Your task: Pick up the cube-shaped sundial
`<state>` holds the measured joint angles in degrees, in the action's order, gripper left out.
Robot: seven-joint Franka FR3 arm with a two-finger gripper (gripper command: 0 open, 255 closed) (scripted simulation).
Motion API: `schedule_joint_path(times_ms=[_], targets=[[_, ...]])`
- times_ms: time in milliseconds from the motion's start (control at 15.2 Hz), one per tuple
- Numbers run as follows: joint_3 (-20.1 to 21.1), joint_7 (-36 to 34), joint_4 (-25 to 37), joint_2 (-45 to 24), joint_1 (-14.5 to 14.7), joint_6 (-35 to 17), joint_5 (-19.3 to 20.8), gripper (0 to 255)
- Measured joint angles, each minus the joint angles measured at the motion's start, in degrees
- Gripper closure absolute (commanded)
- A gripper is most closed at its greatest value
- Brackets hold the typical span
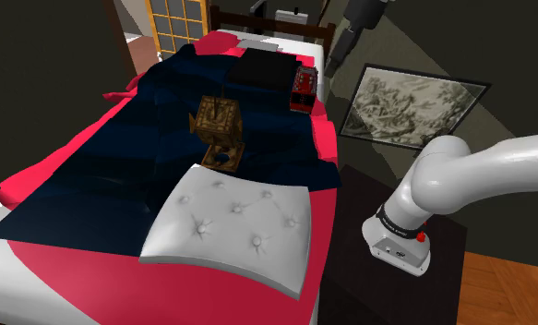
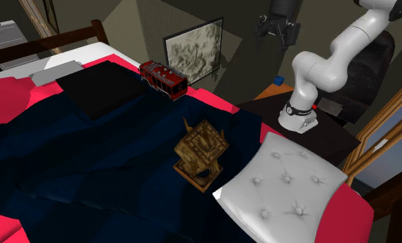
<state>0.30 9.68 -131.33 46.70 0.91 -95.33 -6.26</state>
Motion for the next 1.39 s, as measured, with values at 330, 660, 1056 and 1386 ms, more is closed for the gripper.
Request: schedule_joint_path(times_ms=[330,660,1056,1386], targets=[[4.0,-2.4,-0.1,-4.4,0.1,-4.3,1.3,0],[10.6,-7.3,1.3,-13.1,-0.4,-10.8,4.6,0],[18.7,-15.4,4.4,-25.2,-2.0,-17.5,11.6,0],[24.5,-23.7,10.3,-37.0,-3.3,-19.2,21.0,0]])
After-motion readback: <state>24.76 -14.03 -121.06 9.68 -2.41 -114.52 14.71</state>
